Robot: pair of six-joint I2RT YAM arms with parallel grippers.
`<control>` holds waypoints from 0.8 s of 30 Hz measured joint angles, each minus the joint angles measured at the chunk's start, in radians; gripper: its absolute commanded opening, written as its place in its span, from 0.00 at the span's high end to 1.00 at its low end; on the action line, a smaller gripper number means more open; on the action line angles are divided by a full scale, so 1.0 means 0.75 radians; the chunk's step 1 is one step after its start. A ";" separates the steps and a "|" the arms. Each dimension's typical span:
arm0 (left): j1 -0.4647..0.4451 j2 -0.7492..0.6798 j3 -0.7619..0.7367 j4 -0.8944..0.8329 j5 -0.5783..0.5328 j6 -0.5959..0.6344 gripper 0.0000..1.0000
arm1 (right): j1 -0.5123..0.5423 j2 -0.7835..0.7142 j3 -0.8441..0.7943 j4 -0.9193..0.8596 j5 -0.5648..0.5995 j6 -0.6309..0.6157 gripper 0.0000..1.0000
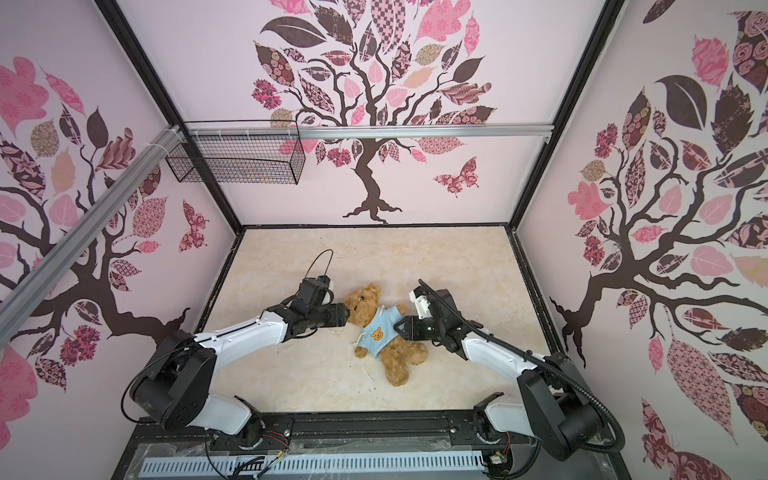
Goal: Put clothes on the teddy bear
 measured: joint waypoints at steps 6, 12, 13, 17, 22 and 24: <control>0.027 -0.276 -0.041 0.072 -0.245 0.079 0.21 | -0.004 -0.082 0.084 -0.099 0.223 -0.107 0.41; 0.038 -0.478 -0.253 0.382 -0.691 0.295 0.10 | -0.047 -0.325 0.065 -0.062 0.673 -0.266 0.22; 0.050 -0.478 -0.285 0.444 -0.758 0.345 0.09 | -0.064 -0.350 0.048 -0.024 0.744 -0.288 0.19; 0.179 -0.428 -0.338 0.593 -0.901 0.457 0.08 | -0.219 -0.343 -0.034 0.123 0.914 -0.330 0.11; 0.371 -0.334 -0.417 0.799 -0.957 0.553 0.06 | -0.320 -0.184 -0.141 0.329 1.127 -0.422 0.02; 0.420 -0.292 -0.455 0.864 -0.939 0.587 0.05 | -0.320 -0.097 -0.171 0.428 1.174 -0.473 0.00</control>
